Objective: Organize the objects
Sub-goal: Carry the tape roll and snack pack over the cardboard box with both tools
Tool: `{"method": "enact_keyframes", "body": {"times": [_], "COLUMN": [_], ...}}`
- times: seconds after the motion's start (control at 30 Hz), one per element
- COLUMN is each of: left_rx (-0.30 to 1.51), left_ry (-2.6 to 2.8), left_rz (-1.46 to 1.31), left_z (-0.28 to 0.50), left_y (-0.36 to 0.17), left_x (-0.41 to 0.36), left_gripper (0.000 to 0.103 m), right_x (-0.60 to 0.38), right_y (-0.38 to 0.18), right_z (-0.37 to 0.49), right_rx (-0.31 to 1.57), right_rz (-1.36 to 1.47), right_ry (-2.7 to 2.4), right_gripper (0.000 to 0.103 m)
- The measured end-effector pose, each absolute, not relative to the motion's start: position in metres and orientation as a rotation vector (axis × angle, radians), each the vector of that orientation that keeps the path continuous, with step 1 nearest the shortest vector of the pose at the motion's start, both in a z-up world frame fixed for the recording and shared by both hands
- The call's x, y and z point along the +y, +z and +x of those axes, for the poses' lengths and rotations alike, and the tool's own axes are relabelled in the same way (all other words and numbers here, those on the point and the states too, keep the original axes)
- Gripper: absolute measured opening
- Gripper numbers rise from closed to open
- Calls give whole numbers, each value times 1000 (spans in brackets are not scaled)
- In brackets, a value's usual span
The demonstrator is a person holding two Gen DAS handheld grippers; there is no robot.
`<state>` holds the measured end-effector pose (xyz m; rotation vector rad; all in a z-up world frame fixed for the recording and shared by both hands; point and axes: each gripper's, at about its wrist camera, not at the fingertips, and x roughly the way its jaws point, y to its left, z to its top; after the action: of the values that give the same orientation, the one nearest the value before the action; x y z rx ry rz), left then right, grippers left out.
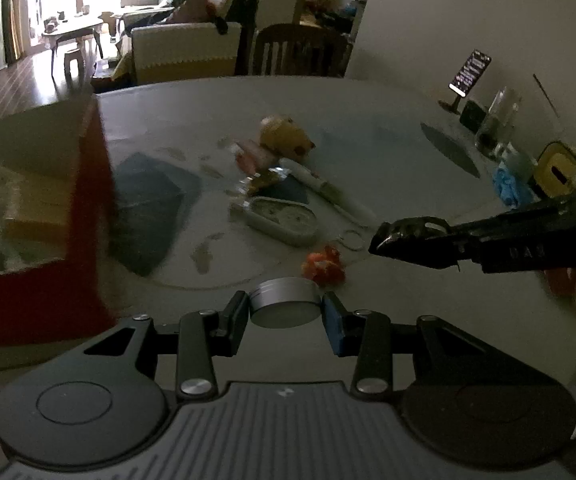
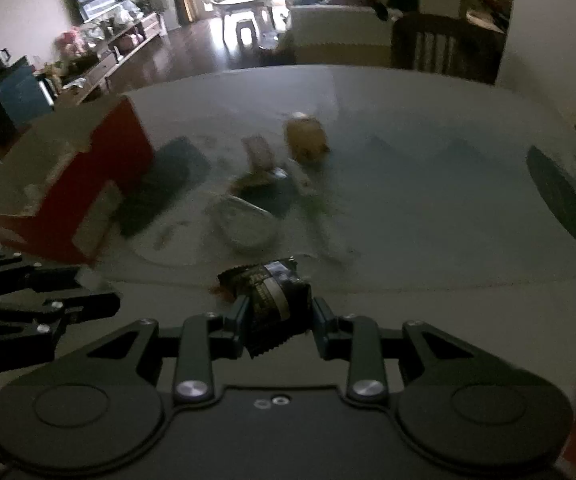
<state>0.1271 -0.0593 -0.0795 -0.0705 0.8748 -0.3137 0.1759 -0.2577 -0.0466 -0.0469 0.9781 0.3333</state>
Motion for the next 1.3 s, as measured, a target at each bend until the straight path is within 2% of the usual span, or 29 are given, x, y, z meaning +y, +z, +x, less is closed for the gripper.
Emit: {"method": "enact_keyframes", "body": {"times": [0.7,1.0,1.3], "left_rx": [770,773,824], "left_ry": [-235,-169,-108], "left_rz": [-66,-9,70], "left_z": [116,135,169], "left_y": [-23,-17,-39], "left_x": [90,152,193], "left_gripper": [39,39,39], "right_x": [-82,-17,33], "right_y": [18,13,-9], "right_z": [170,186,202], "right_rx": [801,786,810], "right_rz": [-110,-176,-239], "right_ry": [528,576,594], "right_gripper": [31,31,31]}}
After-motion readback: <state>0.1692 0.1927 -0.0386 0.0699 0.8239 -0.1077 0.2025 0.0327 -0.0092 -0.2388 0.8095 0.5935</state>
